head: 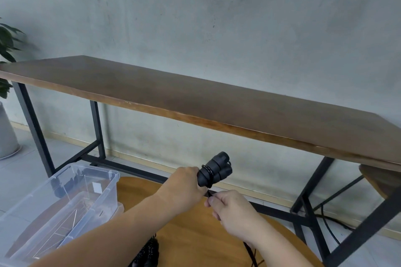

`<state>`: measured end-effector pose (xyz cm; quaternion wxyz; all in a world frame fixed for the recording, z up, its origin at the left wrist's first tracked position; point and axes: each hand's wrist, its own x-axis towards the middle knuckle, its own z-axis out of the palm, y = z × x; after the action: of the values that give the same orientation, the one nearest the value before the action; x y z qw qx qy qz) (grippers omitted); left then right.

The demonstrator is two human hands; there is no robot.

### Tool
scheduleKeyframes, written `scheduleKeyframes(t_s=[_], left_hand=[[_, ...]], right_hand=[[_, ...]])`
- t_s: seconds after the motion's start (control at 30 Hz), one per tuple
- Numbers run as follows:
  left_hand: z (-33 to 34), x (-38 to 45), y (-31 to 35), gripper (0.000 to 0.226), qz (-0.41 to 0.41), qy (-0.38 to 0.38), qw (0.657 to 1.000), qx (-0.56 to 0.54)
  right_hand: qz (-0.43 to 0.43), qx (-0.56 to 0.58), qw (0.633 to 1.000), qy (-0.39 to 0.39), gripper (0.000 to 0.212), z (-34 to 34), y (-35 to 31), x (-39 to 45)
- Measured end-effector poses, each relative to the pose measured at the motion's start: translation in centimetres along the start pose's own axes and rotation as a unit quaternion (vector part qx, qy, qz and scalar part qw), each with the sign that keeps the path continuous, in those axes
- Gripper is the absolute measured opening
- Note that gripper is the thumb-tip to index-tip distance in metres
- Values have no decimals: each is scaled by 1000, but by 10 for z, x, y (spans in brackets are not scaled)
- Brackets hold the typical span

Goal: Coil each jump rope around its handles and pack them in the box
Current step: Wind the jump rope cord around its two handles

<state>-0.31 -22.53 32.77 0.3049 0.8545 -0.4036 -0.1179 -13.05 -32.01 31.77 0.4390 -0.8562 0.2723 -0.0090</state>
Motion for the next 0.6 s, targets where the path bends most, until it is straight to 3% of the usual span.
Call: scheduleKeyframes(t_s=[0.17,0.33,0.4,0.5,0.6], left_hand=[[5,6,5,14,16,-29,990,139],[12,2,17,33,92,-52,940,324],[12,1,20,30,105,-73,924,361],[9,-5,25,25,128,-102,913,375],[-3,-13,29,24,114,-149,942,278]], right_hand=[[-38,-254,966,-10,32,-14,-22,-11],[-91,-384,919,0,15,-36,-51,-9],[-113,-399,910,-4,14,-44,-62,-8],[-117,-355,927,-21,11,-61,-70,-3],[-113,-269,954,-72,20,-79,-69,8]])
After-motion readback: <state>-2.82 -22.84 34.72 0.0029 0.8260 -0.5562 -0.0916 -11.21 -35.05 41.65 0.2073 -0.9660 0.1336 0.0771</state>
